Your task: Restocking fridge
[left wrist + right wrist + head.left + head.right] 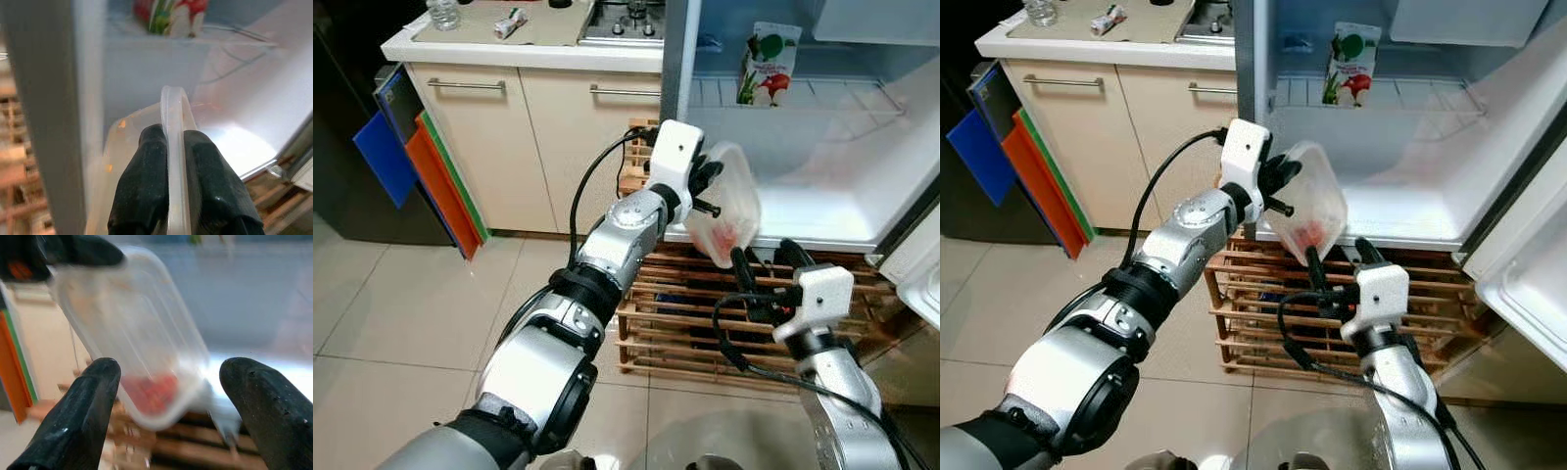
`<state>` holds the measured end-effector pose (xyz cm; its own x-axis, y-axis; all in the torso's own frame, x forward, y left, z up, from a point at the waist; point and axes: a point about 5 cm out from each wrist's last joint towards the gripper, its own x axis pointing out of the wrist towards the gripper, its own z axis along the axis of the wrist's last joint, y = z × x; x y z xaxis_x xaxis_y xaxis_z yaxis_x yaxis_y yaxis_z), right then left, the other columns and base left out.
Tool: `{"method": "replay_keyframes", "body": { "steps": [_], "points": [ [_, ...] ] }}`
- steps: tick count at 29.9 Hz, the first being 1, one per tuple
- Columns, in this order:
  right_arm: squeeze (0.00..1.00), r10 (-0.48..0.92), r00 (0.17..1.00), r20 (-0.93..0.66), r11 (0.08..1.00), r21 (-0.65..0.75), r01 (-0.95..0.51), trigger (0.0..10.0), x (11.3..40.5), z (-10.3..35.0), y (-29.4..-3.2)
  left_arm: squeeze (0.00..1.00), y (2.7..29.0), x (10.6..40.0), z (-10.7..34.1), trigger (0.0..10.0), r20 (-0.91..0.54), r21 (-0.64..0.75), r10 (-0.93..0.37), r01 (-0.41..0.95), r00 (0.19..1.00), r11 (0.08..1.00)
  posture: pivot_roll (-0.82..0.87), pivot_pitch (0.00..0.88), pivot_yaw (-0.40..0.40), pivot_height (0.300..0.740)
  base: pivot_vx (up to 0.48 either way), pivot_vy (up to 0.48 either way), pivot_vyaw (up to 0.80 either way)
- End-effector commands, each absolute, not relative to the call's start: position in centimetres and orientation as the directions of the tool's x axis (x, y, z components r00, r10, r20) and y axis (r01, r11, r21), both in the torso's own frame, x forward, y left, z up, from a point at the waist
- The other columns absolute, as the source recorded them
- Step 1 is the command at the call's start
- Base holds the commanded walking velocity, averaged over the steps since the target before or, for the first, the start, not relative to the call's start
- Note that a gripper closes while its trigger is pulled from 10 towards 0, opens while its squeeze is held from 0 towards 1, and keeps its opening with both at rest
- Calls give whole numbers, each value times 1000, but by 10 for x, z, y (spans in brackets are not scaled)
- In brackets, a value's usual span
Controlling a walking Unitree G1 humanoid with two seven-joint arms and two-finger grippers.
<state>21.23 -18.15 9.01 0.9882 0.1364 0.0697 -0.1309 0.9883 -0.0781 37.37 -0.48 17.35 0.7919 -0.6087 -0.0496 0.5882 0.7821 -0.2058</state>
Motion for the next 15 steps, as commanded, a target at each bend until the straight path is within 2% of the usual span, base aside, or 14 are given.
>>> {"method": "replay_keyframes", "body": {
  "steps": [1,6,15],
  "points": [
    [0,99,990,103,993,-70,-92,10000,210,97,-187,0,-102,330,207,10000,68,-321,-772,746,632,583,-274,16,76,740,0,0,0],
    [0,-6,997,78,996,-89,13,10000,187,87,-205,0,-108,330,211,10000,78,-399,-774,731,629,554,-295,23,97,740,0,0,0],
    [0,-27,994,106,995,-91,37,10000,191,91,-199,0,-122,325,228,10000,120,-484,-791,731,600,481,-305,15,125,740,0,0,0]
  ]
}}
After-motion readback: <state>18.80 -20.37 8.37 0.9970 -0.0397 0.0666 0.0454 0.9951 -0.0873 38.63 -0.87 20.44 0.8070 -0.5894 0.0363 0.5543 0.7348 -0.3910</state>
